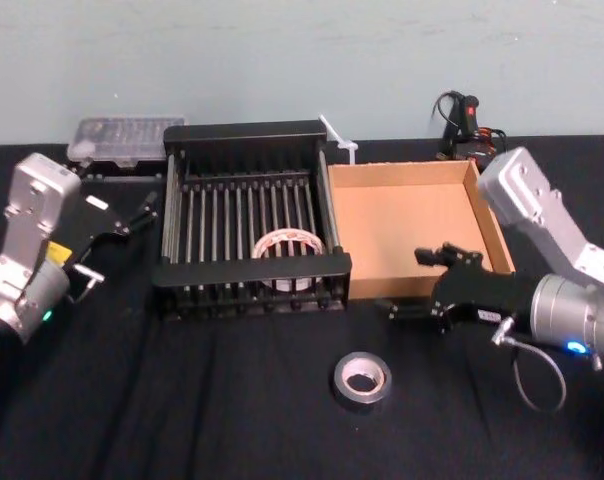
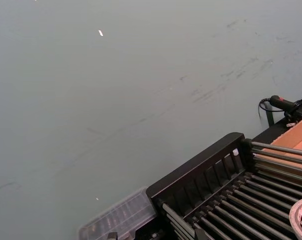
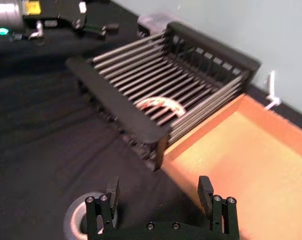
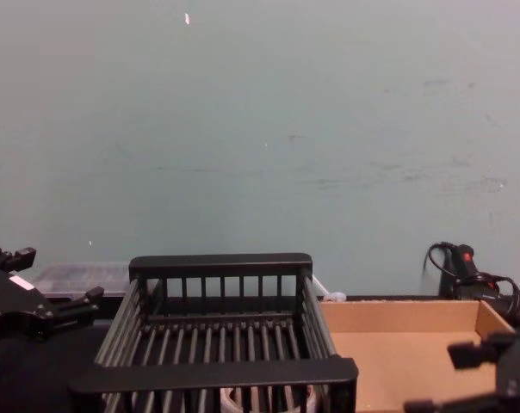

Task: Pick up the white tape and place it into the black box , Pick up the silver tape and place it into the brown box.

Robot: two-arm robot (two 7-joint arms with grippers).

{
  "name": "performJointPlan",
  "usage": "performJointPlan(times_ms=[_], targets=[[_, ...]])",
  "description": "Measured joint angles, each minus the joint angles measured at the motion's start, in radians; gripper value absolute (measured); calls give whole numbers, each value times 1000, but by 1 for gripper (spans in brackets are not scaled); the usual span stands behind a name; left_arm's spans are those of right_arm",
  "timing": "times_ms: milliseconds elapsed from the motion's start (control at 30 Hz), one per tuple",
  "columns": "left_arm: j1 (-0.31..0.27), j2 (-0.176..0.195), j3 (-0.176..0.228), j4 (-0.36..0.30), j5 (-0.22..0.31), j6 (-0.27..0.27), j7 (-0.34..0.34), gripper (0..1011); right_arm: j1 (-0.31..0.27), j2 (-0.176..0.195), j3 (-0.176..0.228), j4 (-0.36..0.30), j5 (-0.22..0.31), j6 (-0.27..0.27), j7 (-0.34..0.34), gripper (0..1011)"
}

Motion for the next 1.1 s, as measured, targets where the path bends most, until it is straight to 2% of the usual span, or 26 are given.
performJointPlan(times_ms=[533,700,1100], targets=[[0,0,0,0,0,0,0,1002,12,45,-91,5,3,38,43,1002],[0,0,0,0,0,0,0,1001,25,43,-111,20,-1,41,48,1002],[0,0,0,0,0,0,0,1001,65,11,-157,81,-20,56,51,1002]])
